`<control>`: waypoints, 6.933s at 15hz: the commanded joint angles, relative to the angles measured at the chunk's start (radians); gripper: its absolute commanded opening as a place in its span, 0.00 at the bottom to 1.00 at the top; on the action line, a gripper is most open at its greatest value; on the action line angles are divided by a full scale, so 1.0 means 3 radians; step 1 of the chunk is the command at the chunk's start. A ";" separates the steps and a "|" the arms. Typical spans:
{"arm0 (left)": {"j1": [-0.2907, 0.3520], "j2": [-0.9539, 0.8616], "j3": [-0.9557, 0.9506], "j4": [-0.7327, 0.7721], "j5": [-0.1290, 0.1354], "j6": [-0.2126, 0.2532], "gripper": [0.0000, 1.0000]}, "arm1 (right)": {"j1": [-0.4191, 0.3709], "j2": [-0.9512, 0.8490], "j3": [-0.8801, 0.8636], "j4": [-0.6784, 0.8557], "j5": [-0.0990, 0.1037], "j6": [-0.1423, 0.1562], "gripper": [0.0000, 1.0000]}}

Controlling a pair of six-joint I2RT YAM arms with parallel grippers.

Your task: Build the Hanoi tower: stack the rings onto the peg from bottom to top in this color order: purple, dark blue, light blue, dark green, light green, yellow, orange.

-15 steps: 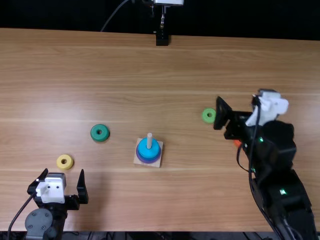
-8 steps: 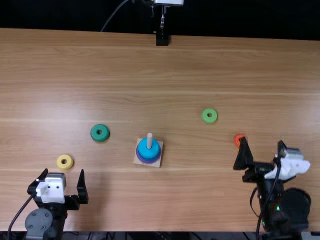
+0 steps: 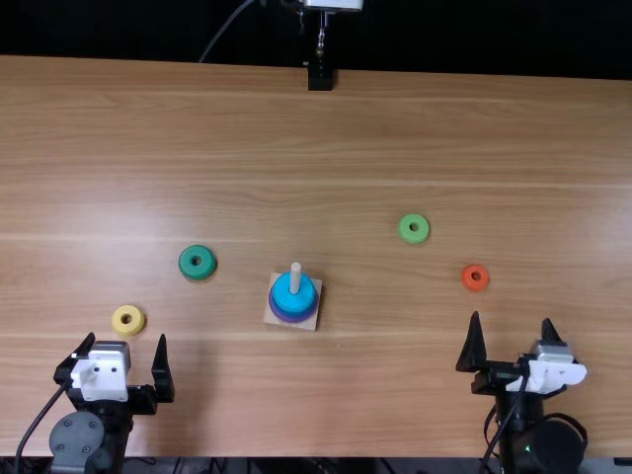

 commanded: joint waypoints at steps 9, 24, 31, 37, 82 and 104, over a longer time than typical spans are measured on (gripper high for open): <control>0.0038 -0.0039 -0.0385 -0.0137 0.0009 0.0045 1.00 | -0.0043 -0.0381 -0.0335 -0.0435 -0.0037 -0.0011 1.00; 0.0043 -0.0039 -0.0385 -0.0137 0.0021 0.0039 1.00 | -0.0094 -0.0381 -0.0335 -0.0932 -0.0037 -0.0042 1.00; 0.0069 -0.0039 -0.0385 -0.0137 0.0009 0.0020 1.00 | -0.0094 -0.0381 -0.0335 -0.0932 -0.0037 -0.0042 1.00; 0.0063 -0.0039 -0.0149 -0.0082 0.0156 0.0008 1.00 | -0.0094 -0.0381 -0.0335 -0.0932 -0.0037 -0.0042 1.00; -0.0453 0.6240 0.3639 -0.0481 0.0187 0.0032 1.00 | -0.0094 -0.0381 -0.0335 -0.0932 -0.0037 -0.0042 1.00; -0.0310 0.6251 0.3593 -0.0536 0.0138 0.0026 1.00 | -0.0094 -0.0381 -0.0335 -0.0932 -0.0037 -0.0042 1.00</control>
